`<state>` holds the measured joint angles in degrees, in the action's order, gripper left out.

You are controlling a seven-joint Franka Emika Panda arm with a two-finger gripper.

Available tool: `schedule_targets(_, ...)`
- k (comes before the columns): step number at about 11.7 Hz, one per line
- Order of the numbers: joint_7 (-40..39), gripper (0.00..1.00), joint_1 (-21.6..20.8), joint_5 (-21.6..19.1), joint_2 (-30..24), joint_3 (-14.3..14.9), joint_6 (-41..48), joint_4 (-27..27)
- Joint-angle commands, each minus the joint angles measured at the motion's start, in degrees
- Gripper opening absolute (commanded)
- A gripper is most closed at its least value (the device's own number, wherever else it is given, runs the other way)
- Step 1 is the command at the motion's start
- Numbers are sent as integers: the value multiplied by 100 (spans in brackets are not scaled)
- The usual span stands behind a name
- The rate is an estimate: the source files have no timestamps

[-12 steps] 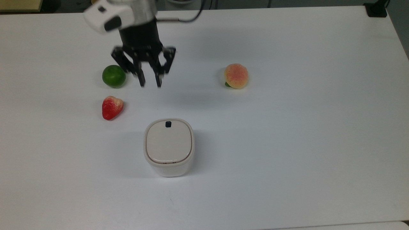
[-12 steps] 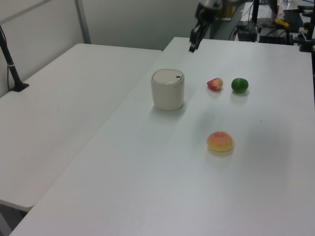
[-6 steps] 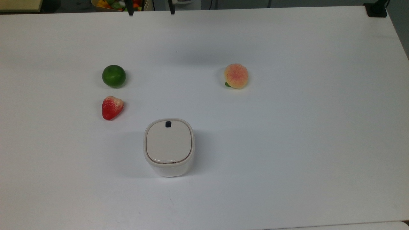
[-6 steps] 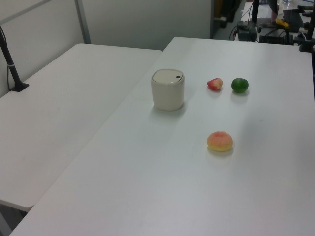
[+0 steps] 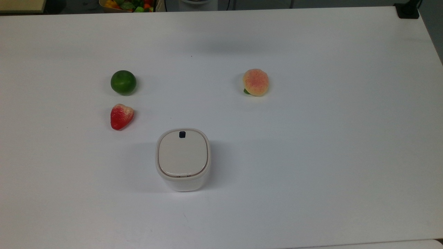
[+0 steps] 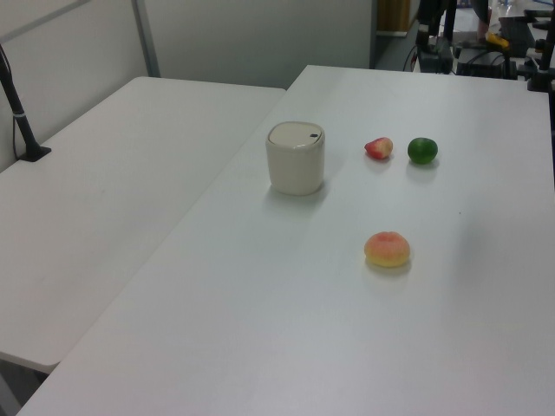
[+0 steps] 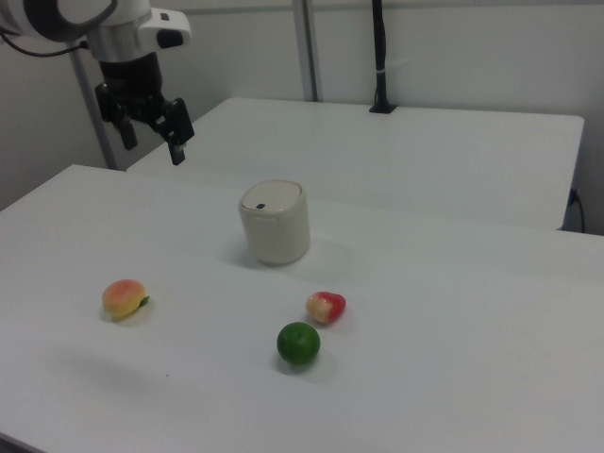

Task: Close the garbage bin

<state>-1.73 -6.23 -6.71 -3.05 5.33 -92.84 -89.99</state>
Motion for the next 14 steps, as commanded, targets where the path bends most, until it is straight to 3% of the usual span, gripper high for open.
schedule_targets(1,-143,100,-229,-49,-117,169,-321,-318)
schedule_targets(3,-196,100,-378,-41,-55,292,-769,-379)
schedule_targets(14,-144,100,-361,-14,6,249,-745,-379)
